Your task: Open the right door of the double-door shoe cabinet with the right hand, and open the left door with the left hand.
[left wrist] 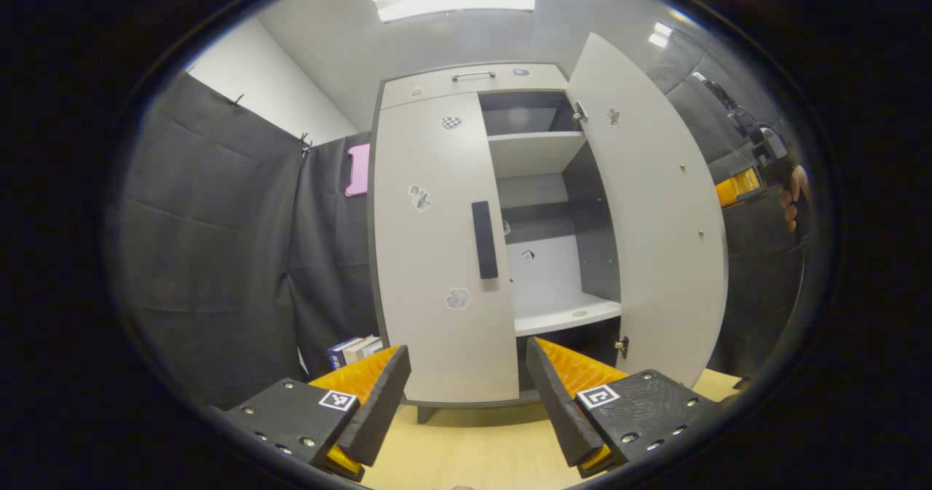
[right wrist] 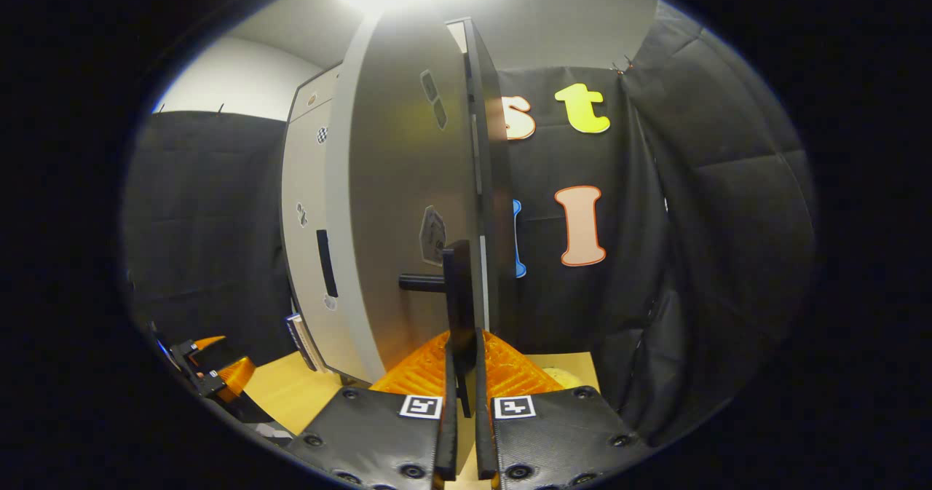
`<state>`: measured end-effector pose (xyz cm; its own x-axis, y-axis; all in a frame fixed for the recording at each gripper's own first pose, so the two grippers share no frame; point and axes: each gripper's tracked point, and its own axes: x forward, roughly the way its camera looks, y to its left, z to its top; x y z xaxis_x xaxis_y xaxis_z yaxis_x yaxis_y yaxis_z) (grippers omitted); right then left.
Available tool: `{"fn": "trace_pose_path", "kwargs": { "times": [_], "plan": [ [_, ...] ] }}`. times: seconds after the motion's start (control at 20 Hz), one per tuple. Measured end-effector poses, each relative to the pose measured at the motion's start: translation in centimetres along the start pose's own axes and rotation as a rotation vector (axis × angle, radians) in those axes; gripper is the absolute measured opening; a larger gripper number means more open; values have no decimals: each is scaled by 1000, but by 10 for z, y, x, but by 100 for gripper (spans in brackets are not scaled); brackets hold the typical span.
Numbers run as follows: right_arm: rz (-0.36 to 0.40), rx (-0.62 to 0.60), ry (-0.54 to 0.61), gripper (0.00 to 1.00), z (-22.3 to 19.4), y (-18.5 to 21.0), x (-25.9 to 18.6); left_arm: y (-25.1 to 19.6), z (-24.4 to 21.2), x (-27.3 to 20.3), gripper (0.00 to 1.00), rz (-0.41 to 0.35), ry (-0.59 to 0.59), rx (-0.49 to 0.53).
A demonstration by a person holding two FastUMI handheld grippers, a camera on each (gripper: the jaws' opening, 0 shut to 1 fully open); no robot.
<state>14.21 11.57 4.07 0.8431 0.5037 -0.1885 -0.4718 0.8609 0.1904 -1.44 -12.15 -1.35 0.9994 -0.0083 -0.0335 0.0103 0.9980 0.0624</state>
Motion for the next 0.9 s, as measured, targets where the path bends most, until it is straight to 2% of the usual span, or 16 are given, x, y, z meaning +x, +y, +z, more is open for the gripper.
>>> {"fn": "trace_pose_path", "kwargs": {
  "times": [0.2,0.25,0.3,0.35,0.45,0.5,0.55,0.65,0.7,0.75,0.9],
  "plan": [
    [-29,-35,-43,10,6,-11,4,-11,6,15,95,-19,4,-7],
    [-33,-38,-46,6,6,-13,4,-13,10,22,95,-23,4,-10],
    [-41,-38,-48,10,5,-13,3,-14,13,29,95,-26,2,-11],
    [-48,-40,-45,10,6,-13,2,-13,16,36,95,-26,0,-12],
    [-53,-41,-55,17,7,-14,-3,-12,22,48,94,-33,-4,-17],
    [-54,-40,-56,13,6,-13,-4,-14,25,51,94,-41,-6,-19],
    [-58,-36,-55,15,5,-14,-6,-16,28,56,94,-50,-7,-19],
    [-107,-46,-69,19,6,-24,-16,-15,33,69,94,-58,-10,-9],
    [-133,-56,-75,27,6,-31,-21,-16,35,75,94,-64,-12,-7],
    [-162,-65,-81,26,5,-38,-26,-18,38,82,94,-71,-15,-10],
    [-254,-55,-95,94,-2,-58,-62,-22,46,100,94,-92,-25,-16]
  ]
}}
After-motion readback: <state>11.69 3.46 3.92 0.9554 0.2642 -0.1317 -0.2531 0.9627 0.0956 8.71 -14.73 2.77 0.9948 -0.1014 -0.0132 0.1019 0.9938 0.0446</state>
